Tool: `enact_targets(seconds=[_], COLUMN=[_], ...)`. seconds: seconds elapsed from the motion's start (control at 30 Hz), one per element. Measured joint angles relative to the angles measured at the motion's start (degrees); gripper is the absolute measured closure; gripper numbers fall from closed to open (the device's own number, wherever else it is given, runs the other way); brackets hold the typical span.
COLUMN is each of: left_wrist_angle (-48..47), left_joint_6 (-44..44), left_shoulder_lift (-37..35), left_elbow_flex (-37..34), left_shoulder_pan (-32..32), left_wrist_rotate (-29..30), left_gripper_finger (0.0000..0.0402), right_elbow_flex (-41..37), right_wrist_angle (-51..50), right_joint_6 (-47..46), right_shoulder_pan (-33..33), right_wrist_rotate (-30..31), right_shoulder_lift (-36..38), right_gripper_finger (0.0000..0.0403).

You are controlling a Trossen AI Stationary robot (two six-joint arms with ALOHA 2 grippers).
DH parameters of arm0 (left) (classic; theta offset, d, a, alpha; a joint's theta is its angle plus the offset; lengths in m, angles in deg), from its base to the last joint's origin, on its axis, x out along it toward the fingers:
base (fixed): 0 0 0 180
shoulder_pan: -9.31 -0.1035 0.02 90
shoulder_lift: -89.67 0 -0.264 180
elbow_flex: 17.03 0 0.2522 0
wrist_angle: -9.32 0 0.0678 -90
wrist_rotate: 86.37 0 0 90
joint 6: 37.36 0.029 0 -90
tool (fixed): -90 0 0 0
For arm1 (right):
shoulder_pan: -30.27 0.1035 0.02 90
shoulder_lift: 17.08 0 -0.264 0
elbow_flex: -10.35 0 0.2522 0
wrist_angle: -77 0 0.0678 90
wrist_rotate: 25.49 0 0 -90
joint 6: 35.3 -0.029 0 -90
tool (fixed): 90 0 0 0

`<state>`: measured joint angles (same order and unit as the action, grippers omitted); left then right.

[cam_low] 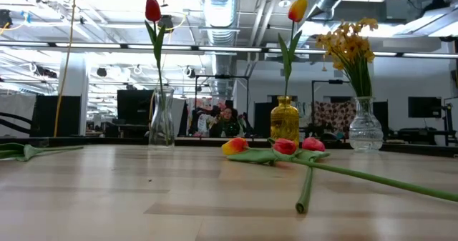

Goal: Sort flowers into vase by color
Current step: Put the yellow flowers into the right transparent flower vase

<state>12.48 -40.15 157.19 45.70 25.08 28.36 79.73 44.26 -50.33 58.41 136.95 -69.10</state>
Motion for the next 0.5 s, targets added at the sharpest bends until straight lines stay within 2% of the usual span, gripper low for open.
enact_targets(seconds=[0.1,0.2,0.5], left_wrist_angle=[-0.4,-1.0,-1.3], left_joint_6=[0.0,0.0,0.0], left_shoulder_lift=[0.0,0.0,0.0], left_elbow_flex=[0.0,0.0,0.0], left_shoulder_pan=[0.0,0.0,0.0], left_wrist_rotate=[0.0,0.1,0.1], left_gripper_finger=[0.0193,0.0193,0.0193], right_elbow_flex=[0.0,0.0,0.0], right_wrist_angle=[-9.6,-17.9,-30.8], right_joint_6=[-7.5,-13.5,-25.6], right_shoulder_pan=[0.0,0.0,0.0], right_wrist_rotate=[3.1,3.8,3.9], right_shoulder_lift=[2.1,3.7,5.7], right_gripper_finger=[0.0363,0.0363,0.0363])
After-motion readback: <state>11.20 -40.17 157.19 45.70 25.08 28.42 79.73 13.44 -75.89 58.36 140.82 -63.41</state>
